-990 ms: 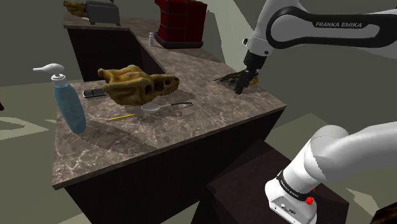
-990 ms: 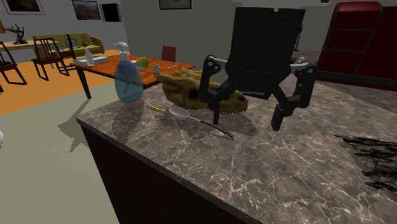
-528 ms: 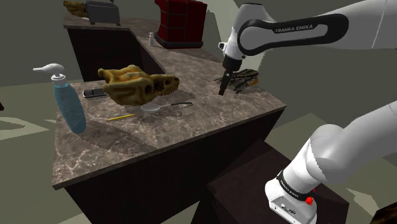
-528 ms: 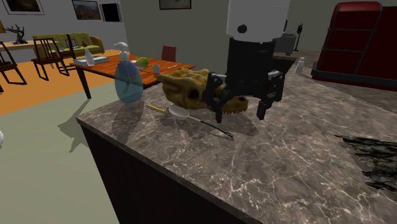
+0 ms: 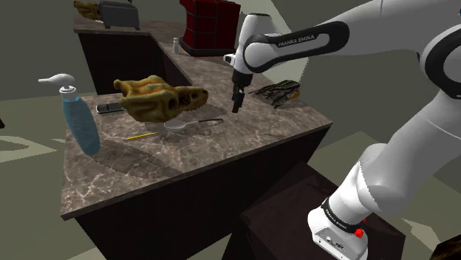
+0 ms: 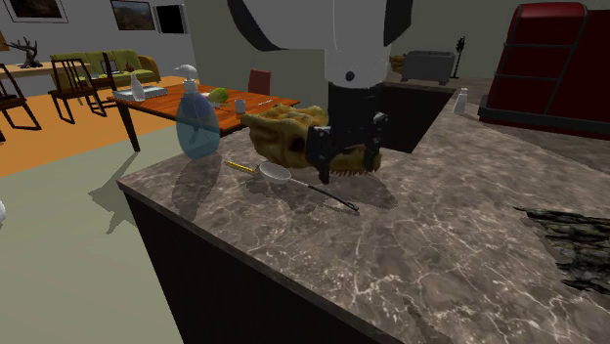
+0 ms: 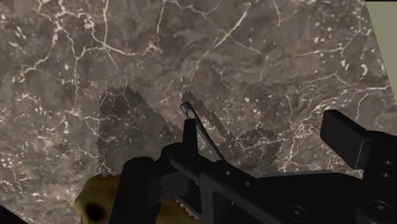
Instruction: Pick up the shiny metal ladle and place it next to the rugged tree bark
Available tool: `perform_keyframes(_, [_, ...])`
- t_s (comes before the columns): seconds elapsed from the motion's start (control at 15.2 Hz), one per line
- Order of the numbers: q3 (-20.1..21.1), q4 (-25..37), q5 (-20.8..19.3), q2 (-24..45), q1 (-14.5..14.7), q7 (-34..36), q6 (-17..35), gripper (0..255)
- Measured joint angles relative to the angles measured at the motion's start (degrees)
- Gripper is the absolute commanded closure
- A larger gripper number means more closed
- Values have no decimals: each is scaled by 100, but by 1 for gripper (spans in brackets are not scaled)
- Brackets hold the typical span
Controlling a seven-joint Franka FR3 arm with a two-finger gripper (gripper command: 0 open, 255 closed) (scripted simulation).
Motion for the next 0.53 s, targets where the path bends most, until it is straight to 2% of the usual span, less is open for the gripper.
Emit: perform_keyframes(0.53, [301,1218,-111,1476,287,-1197,394,0])
